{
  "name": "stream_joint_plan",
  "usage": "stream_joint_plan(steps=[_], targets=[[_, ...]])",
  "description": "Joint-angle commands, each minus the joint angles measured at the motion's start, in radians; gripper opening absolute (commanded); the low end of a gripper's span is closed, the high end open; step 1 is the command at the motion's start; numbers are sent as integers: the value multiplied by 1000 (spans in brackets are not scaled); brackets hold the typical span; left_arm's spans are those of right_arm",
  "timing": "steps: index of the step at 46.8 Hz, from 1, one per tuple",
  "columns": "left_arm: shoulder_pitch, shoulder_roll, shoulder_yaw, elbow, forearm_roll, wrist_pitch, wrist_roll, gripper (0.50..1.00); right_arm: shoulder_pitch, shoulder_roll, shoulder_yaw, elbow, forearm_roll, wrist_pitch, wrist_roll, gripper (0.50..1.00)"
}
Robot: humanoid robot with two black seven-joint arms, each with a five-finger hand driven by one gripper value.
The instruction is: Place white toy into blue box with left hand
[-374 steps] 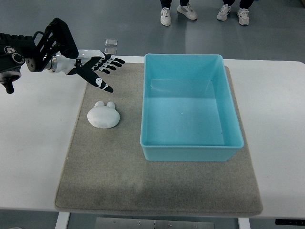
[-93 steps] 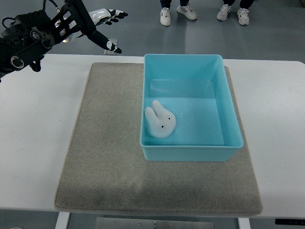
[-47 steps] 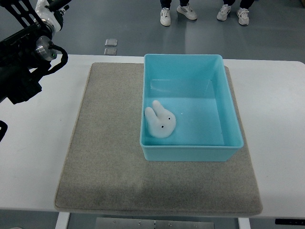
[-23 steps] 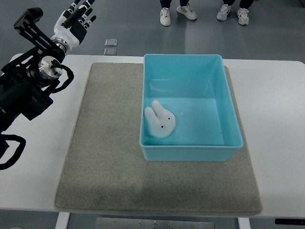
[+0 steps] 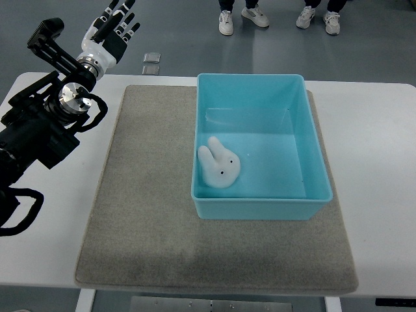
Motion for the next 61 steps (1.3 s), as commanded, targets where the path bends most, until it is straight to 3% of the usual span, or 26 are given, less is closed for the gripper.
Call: stream_joint_plan(steps=[1, 61], targets=[[0, 0, 0, 0, 2, -1, 0, 992, -1, 0, 0, 0, 0, 0, 1, 936], [17, -1, 0, -1, -1, -6, 0, 992, -5, 0, 0, 14, -8, 0, -1, 936]])
